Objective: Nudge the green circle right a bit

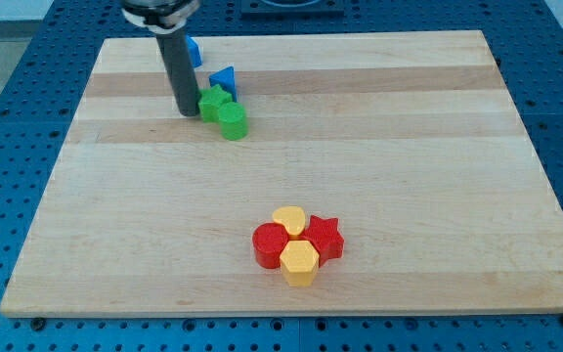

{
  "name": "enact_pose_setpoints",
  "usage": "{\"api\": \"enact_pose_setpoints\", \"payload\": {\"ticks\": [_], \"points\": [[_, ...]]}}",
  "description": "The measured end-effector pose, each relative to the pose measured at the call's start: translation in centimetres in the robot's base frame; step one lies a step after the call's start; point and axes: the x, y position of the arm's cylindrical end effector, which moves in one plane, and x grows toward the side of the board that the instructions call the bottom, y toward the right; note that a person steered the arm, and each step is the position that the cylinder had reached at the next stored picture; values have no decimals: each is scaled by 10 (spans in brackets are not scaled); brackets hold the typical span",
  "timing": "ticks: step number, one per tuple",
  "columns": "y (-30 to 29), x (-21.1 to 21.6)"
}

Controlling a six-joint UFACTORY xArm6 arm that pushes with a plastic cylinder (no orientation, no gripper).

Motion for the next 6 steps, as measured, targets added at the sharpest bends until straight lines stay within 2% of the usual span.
{"api": "enact_pose_setpoints", "payload": {"ticks": [1,3,6], "points": [[3,0],[-2,31],[52,37]]}}
